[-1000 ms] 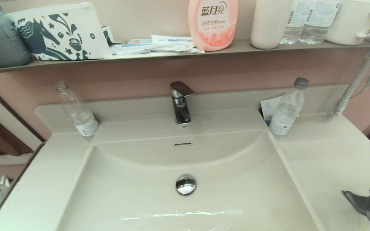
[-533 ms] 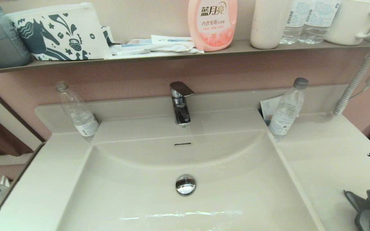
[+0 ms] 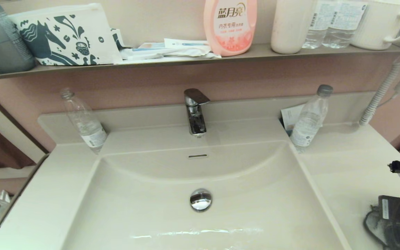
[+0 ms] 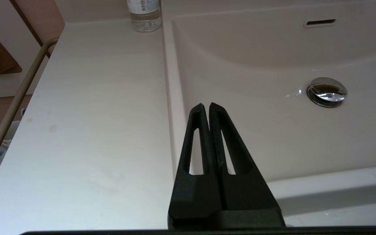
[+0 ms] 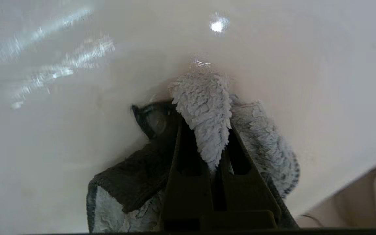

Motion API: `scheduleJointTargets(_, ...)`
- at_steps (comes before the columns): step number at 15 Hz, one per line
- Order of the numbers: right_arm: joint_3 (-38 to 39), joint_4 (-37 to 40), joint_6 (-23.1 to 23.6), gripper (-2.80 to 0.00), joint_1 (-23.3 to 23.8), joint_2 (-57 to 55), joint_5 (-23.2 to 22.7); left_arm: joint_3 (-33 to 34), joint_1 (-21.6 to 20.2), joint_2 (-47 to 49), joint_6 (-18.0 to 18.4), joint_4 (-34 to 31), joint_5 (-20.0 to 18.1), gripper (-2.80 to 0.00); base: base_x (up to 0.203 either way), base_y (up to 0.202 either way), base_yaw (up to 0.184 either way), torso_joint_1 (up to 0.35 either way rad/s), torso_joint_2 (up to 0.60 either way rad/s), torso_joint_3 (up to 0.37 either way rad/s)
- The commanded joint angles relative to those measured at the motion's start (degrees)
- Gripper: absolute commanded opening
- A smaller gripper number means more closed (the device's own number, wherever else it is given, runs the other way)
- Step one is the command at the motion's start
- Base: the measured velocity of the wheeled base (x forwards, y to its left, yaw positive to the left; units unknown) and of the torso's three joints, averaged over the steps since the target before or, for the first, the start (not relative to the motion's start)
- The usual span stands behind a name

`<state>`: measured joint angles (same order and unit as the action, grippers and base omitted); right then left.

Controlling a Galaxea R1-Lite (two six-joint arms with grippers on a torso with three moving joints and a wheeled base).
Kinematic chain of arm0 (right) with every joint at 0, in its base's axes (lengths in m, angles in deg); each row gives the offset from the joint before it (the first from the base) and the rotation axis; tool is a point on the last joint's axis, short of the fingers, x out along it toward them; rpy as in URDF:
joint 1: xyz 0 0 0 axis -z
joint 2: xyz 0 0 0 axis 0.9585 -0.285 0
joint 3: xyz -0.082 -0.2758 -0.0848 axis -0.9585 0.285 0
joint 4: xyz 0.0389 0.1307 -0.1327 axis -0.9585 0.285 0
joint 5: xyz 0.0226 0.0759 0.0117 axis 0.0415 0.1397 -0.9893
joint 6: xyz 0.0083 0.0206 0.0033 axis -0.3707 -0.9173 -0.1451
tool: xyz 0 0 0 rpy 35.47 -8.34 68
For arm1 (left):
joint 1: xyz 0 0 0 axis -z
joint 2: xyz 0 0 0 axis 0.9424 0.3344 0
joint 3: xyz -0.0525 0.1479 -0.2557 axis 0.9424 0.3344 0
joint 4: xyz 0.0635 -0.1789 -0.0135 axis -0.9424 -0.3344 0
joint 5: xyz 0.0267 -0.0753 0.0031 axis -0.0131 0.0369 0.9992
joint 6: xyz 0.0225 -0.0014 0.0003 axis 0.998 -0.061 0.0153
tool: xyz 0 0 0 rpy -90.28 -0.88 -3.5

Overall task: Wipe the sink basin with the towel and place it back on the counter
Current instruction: Wipe the sink

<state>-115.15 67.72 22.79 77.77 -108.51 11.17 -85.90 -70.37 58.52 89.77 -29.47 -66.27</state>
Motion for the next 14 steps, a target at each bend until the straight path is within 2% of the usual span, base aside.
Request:
scheduleJointTargets(1,-0.9,-0.6,-1.2,-2.80,0.1,-6.0,-1.0,0.0,0.0,0.0,0.0,0.0,0.0,-2.80,0.000,0.000,0.000,0.000,0.00,0.000)
scheduleJointTargets(7,-14.6,-4.5,-4.6,-2.80,0.2,-19.1,-0.5,0.0,0.0,0.0,0.0,0.0,0.0,-2.80,0.000,0.000,0.000,0.000,0.00,0.000)
scheduleJointTargets(12,-27.7,-0.9,-4.8,-2.80,-0.1,-23.6,3.0,0.0,0.0,0.0,0.0,0.0,0.0,-2.80,0.000,0.000,0.000,0.000,0.00,0.000)
scheduleJointTargets(14,-31.4,0.9,-4.8,-2.80,1.2,-23.6,4.4,0.0,0.0,0.0,0.0,0.0,0.0,-2.80,0.000,0.000,0.000,0.000,0.00,0.000)
